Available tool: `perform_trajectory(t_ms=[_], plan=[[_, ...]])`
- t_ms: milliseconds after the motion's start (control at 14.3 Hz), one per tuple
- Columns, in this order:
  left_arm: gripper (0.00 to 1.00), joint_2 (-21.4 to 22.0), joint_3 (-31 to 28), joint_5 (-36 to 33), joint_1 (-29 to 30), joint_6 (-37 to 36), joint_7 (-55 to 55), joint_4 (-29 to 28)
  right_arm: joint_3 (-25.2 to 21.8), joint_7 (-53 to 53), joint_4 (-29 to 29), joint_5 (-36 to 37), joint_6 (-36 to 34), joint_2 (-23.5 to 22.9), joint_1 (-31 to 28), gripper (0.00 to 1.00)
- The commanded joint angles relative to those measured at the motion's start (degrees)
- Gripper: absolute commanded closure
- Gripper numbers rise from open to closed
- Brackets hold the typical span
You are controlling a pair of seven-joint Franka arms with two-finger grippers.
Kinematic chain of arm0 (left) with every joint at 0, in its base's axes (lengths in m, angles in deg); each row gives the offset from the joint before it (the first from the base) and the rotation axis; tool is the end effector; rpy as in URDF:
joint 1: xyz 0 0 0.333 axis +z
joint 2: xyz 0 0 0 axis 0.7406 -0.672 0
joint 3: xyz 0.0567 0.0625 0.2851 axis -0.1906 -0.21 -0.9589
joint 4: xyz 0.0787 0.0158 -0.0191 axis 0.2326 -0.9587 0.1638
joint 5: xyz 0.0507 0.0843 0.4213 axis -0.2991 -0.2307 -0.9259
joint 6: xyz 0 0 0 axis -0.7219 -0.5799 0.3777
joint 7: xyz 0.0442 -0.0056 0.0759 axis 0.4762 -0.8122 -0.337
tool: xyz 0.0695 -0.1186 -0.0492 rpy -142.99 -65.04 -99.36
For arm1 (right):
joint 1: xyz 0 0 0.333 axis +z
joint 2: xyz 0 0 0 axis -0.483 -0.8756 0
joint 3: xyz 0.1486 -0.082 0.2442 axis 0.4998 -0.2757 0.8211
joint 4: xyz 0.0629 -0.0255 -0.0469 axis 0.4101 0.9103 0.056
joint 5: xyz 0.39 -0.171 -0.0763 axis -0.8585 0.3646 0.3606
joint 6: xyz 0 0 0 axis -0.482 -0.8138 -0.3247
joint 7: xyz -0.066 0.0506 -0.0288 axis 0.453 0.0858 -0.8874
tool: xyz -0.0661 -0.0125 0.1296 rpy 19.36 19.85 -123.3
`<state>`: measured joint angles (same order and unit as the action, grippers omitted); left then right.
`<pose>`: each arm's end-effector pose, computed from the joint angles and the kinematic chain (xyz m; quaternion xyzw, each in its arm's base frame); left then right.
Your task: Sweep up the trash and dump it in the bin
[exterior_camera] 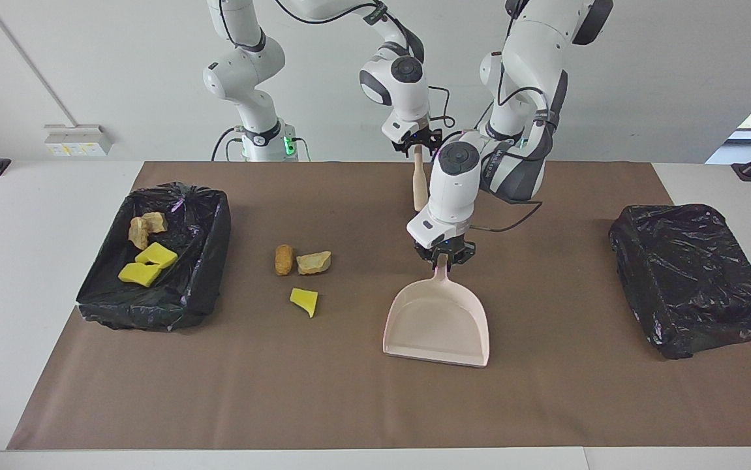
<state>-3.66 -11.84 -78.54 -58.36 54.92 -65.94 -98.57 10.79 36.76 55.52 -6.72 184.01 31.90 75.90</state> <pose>0.5630 -0.3484 0.2753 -0.9910 0.1265 -0.0270 0.0331 0.2325 0.4999 0.2446 -0.9879 0.0366 0.1177 0.0942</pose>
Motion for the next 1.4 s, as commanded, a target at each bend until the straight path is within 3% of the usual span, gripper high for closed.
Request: perform_trajectory(t_ms=[0,70,280,420,490,630,980,1191,1331], plan=[[0.94,2.0,-0.2,-2.0,0.5,-1.0,0.5,-0.9,-0.1,1.3,-0.1,-1.5,1.3,-0.5,-0.1,0.92],[0.94,3.4,-0.3,-2.0,0.6,-3.0,2.9,-0.9,-0.2,2.0,-0.2,-1.5,1.3,-0.5,-0.2,1.00],[0.93,6.6,-0.4,-1.9,1.5,-10.4,21.0,-0.9,-0.3,3.0,-1.2,-1.2,0.4,-1.4,-1.6,1.00],[0.93,8.6,-0.3,-1.9,3.0,-11.7,28.9,-1.3,-0.3,3.1,-1.5,-0.6,0.2,-1.7,-1.9,1.00],[0.99,9.1,-0.4,-1.9,3.2,-12.0,32.9,-1.2,-0.3,3.0,-1.7,-0.3,-0.2,-1.7,-1.9,1.00],[1.00,8.4,-0.4,-2.0,4.0,-10.5,41.4,-0.7,-0.5,3.0,-1.8,0.2,-2.2,-0.8,-2.0,1.00],[1.00,6.2,-0.3,-2.5,3.7,-9.2,56.3,-0.6,-0.7,5.4,-1.7,2.4,-17.8,9.7,-6.6,1.00],[1.00,3.8,0.0,-6.6,2.9,-4.2,73.2,-0.2,-0.7,8.5,-1.3,3.2,-29.5,16.9,-12.0,1.00],[1.00,3.6,0.7,-5.9,2.5,-4.2,73.3,-0.4,-0.6,14.5,-1.4,6.1,-36.3,19.9,-17.6,1.00]])
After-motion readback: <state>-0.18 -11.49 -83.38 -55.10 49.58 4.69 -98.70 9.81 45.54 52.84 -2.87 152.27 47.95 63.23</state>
